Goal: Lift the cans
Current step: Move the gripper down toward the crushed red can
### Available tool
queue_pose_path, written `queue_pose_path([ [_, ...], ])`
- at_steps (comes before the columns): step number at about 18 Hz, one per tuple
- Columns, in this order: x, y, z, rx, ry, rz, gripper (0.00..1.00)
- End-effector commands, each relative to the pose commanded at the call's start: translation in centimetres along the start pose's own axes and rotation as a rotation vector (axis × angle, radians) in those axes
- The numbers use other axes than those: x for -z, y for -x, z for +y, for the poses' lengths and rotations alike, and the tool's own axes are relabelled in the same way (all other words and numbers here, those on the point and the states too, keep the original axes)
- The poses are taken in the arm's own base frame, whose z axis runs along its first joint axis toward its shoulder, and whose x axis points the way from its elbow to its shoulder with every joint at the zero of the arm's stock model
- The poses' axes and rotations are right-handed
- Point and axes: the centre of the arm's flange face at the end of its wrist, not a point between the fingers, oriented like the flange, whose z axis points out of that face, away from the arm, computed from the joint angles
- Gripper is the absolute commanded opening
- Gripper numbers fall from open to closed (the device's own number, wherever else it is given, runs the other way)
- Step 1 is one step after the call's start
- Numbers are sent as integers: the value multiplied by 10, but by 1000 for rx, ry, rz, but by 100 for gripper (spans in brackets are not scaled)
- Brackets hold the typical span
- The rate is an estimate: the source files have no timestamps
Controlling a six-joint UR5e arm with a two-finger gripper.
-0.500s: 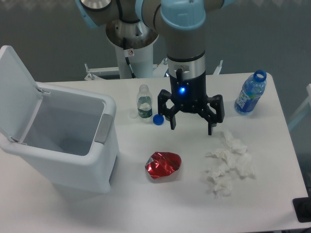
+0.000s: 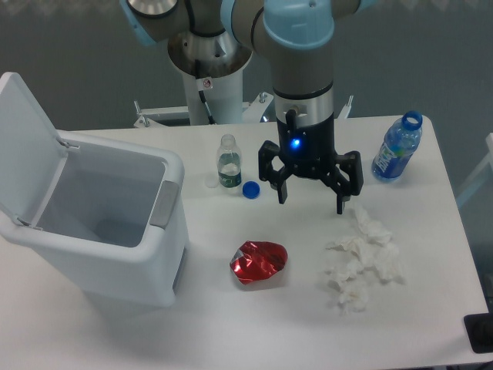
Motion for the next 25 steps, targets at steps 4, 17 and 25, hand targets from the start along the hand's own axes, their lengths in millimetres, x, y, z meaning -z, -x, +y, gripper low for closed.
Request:
queue_pose_path([
  [4, -33, -8, 8, -2, 15, 17, 100],
  [17, -137, -53, 7, -284, 128, 166, 100],
  [25, -177, -87, 25, -398, 244, 212, 100],
])
